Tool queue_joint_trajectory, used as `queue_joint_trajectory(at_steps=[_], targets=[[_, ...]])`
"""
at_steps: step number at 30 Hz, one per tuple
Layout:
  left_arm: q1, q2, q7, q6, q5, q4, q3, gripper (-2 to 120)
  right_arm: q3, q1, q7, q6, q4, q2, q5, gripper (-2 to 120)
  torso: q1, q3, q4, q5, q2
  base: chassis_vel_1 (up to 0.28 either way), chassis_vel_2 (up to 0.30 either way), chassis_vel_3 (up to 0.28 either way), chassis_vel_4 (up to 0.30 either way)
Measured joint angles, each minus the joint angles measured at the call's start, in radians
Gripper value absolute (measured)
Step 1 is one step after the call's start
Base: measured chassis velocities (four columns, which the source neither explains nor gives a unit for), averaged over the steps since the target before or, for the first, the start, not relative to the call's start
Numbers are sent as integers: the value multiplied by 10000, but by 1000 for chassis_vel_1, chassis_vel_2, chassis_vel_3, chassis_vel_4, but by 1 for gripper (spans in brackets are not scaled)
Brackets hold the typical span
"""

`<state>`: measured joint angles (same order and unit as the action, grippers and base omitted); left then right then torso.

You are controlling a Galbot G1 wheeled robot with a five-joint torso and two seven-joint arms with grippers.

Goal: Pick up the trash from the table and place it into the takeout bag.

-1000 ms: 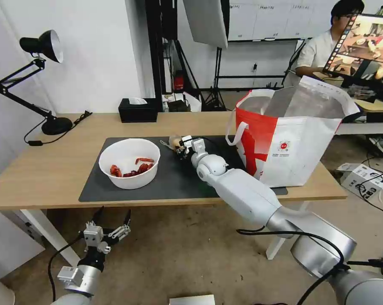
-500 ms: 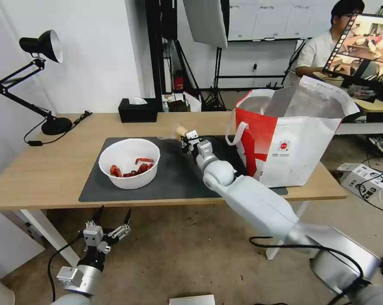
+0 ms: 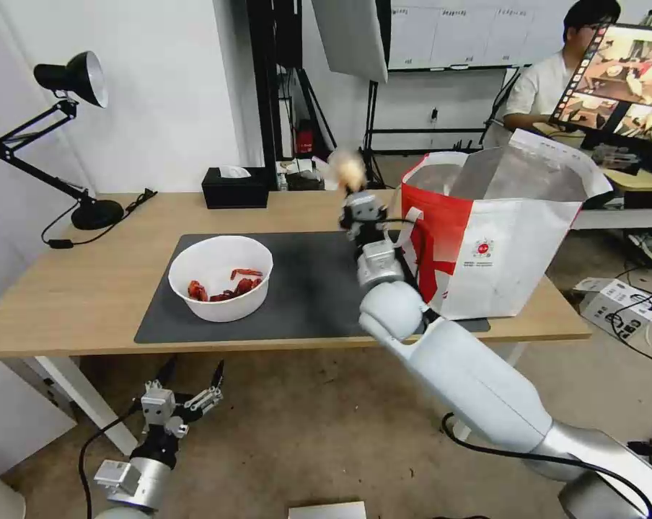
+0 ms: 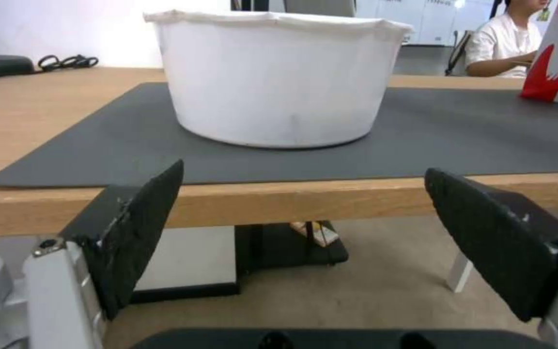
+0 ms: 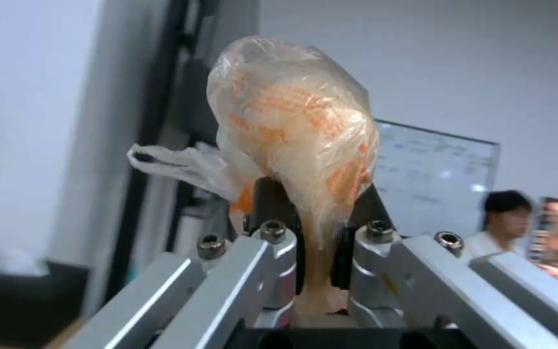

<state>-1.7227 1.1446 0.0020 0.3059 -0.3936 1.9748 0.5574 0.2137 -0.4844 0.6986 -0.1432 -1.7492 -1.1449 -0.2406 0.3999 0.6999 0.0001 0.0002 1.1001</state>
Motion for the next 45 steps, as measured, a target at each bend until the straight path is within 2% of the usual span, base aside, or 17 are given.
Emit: queue_joint_trajectory(at_steps=[3,5,6,9,13,24,27,29,31,32,34,35,37,41,42,43,45], targets=[[-17,19,1,0,1,7,4,100,-348,-26,561,-523,-329,388,-404,6,0,0,0,0,0,0,0,0,0],[27,22,2,-1,-2,7,-18,100,-679,-76,945,-866,-580,884,-1142,6,0,0,-1,1,0,0,0,0,0],[27,22,2,-1,-2,7,-18,100,-679,-76,945,-866,-580,884,-1142,6,0,0,-1,1,0,0,0,0,0],[110,-4,4,-5,-8,11,-113,100,-1141,-166,1179,-1131,-873,1634,-2294,5,1,0,-3,0,-1,0,0,0,0],[199,-46,0,-24,-10,11,-219,100,-1466,-279,1173,-1167,-998,2222,-2879,5,1,1,-2,0,-2,0,0,0,0],[331,-207,-6,-69,-102,-12,-306,100,-1476,-566,1177,-1208,-1271,2698,-3572,5,1,1,0,-1,-2,0,0,0,0],[328,-156,10,-71,-83,-31,-372,100,-1436,-517,1269,-1469,-1438,2931,-3939,17,1,1,-1,-2,-1,0,0,0,0],[330,-156,12,-74,-75,-31,-380,100,-1436,-485,1280,-1526,-1466,2970,-4015,20,1,1,-1,-1,-1,0,0,0,0],[354,-196,29,-104,-55,-29,-396,100,-1427,-369,1311,-1688,-1557,3131,-4304,31,1,1,0,-1,-2,0,0,0,0],[354,-196,29,-104,-55,-29,-396,100,-1427,-369,1311,-1688,-1557,3131,-4304,31,1,1,0,-1,-2,0,0,0,0],[371,-238,36,-159,-53,-9,-400,100,-1388,-270,1321,-1776,-1615,3303,-4539,41,1,1,-1,-2,-1,0,0,0,0],[371,-238,36,-159,-53,-9,-400,100,-1388,-270,1321,-1776,-1615,3303,-4539,41,1,1,-1,-2,-1,0,0,0,0],[372,-250,38,-195,-54,19,-401,100,-1342,-148,1322,-1828,-1653,3466,-4714,53,1,1,-1,-2,-1,0,0,0,0],[345,-237,40,-211,-54,60,-400,100,-1297,-25,1322,-1850,-1663,3573,-4848,63,1,1,-1,-2,-2,0,0,0,0],[313,-219,41,-213,-38,76,-400,100,-1268,16,1322,-1854,-1670,3601,-4885,69,1,1,-1,-2,-1,0,0,0,0],[313,-219,41,-213,-38,76,-400,100,-1268,16,1322,-1854,-1670,3601,-4885,69,1,1,-1,-2,-1,0,0,0,0],[275,-203,43,-216,-7,102,-400,100,-1216,46,1322,-1858,-1691,3631,-4938,80,1,1,-1,-1,-1,0,0,0,0]])
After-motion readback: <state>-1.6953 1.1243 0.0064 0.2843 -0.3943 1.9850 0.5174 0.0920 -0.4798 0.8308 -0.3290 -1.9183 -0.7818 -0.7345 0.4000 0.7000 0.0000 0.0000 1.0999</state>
